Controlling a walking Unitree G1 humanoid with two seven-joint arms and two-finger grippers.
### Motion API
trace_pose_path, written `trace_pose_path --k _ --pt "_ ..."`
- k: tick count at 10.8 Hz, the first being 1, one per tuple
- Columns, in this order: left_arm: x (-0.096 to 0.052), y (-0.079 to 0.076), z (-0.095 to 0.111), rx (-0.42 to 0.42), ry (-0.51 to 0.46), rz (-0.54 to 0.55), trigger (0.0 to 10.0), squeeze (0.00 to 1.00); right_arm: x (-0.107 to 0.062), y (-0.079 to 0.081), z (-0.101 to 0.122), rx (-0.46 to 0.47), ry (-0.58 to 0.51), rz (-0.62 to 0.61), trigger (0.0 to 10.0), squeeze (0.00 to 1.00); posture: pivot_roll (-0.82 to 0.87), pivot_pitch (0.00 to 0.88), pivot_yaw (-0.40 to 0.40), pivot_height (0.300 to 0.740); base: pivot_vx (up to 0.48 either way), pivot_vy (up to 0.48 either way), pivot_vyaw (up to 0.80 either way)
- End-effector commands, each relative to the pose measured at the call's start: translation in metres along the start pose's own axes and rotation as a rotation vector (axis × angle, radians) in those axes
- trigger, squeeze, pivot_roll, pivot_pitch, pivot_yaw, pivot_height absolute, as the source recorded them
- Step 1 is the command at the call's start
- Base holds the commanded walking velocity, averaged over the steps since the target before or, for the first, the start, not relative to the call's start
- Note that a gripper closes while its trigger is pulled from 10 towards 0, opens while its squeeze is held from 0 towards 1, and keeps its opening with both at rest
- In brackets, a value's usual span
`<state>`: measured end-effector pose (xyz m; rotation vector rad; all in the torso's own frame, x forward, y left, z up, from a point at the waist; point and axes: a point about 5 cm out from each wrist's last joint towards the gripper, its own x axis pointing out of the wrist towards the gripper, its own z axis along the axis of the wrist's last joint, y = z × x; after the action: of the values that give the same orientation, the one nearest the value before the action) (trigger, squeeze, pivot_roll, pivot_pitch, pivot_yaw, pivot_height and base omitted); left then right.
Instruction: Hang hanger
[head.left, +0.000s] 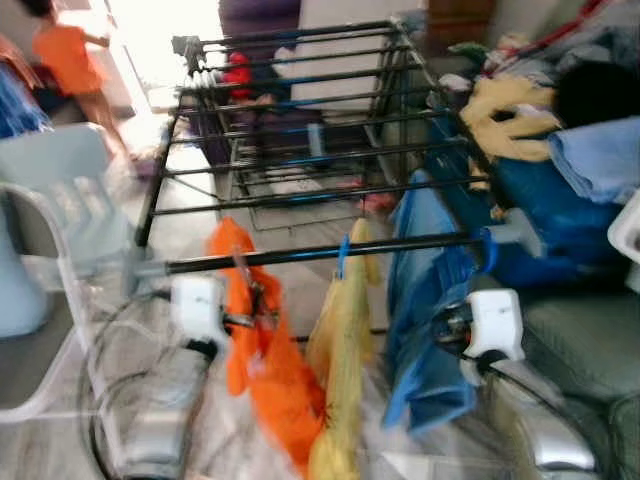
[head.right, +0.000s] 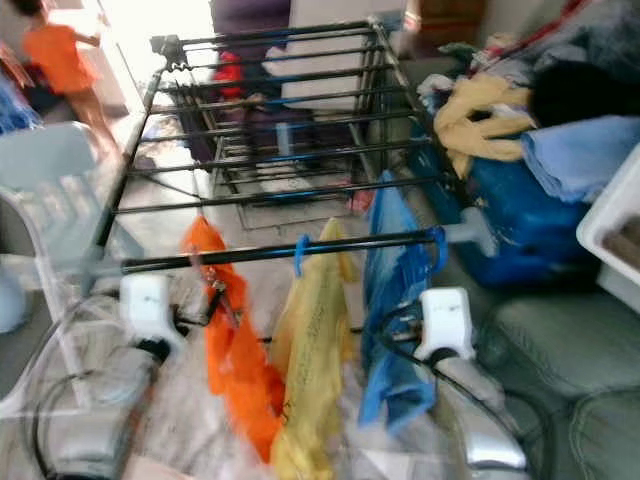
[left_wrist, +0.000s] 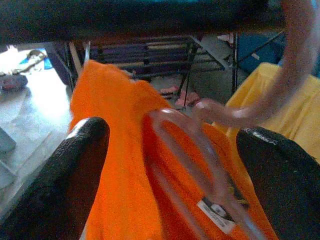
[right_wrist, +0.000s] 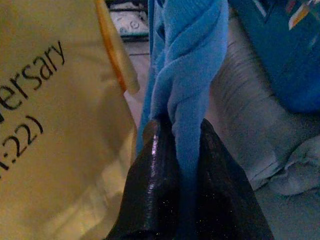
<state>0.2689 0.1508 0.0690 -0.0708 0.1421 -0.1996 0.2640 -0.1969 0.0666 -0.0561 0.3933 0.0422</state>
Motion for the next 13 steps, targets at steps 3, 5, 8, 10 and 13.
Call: trace_pose_path --k 3,5,8,10,13 --pt "-0.003 0.008 0.0 0.012 0.021 0.014 10.0 0.0 -0.004 0.005 0.0 0.0 0.001 0.018 10.0 0.0 -0.15 0.0 0.062 0.74 0.0 0.0 0.0" --pt "-0.002 0.005 0.0 0.006 0.024 0.007 10.0 0.0 -0.006 0.008 -0.003 0.027 0.016 0.0 10.0 0.0 -0.16 0.0 0.064 0.74 0.0 0.0 0.0" --pt "-0.002 0.003 -0.001 0.0 0.034 -0.01 10.0 0.0 0.014 -0.014 0.018 0.066 0.085 -0.056 10.0 0.0 -0.16 0.0 0.067 0.74 0.0 0.0 0.0" --pt "-0.001 0.0 -0.002 -0.004 0.04 -0.017 10.0 0.0 0.027 -0.021 0.024 0.045 0.149 -0.011 10.0 0.0 -0.16 0.0 0.064 0.74 0.0 0.0 0.0" --pt "-0.003 0.001 -0.002 -0.006 0.045 -0.011 10.0 0.0 0.022 -0.009 -0.004 0.075 0.33 0.156 10.0 0.0 -0.14 0.0 0.05 0.74 0.0 0.0 0.0"
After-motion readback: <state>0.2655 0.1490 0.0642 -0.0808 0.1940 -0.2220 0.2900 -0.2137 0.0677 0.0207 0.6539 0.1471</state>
